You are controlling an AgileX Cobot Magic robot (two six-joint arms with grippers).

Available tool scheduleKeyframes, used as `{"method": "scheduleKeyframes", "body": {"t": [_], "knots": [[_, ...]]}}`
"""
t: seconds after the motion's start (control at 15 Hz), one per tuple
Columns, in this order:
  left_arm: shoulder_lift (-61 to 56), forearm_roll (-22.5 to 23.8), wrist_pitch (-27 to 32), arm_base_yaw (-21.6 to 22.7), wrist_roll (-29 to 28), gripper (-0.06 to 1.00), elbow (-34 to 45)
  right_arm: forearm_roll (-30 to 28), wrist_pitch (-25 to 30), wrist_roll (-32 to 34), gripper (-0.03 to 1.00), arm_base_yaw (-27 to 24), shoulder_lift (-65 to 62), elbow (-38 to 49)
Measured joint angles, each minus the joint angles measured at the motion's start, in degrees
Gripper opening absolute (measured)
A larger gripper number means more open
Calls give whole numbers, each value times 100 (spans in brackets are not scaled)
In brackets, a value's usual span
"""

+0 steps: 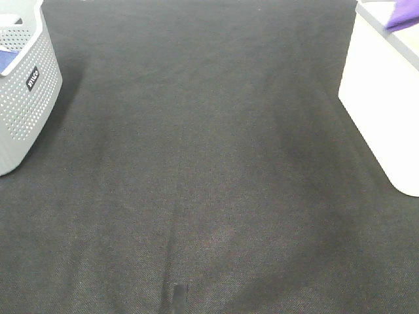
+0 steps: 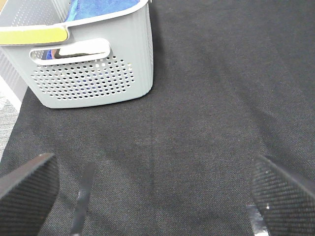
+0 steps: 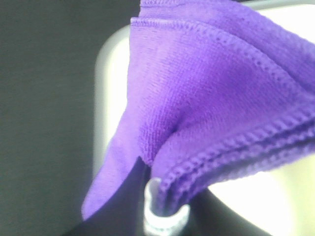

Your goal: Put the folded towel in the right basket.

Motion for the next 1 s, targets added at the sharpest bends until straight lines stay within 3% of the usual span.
{"method": "scheduleKeyframes", "body": {"t": [0.2,0.4,0.47,0.67,0.73,0.87,1.0], "knots": [[0,0,0,0,0,99,0,-579,11,0,8,-269,-6,109],[0,0,0,0,0,99,0,-607,17,52,11,-252,-6,413],[0,0,0,0,0,99,0,-676,17,74,20,-252,0,498],[0,0,0,0,0,99,0,-974,34,315,75,-252,166,607],[0,0,0,0,0,99,0,-974,29,327,89,-241,212,630],[0,0,0,0,0,99,0,-905,-17,338,97,-195,212,647],[0,0,0,0,0,99,0,-791,-17,344,98,-132,206,647]]}}
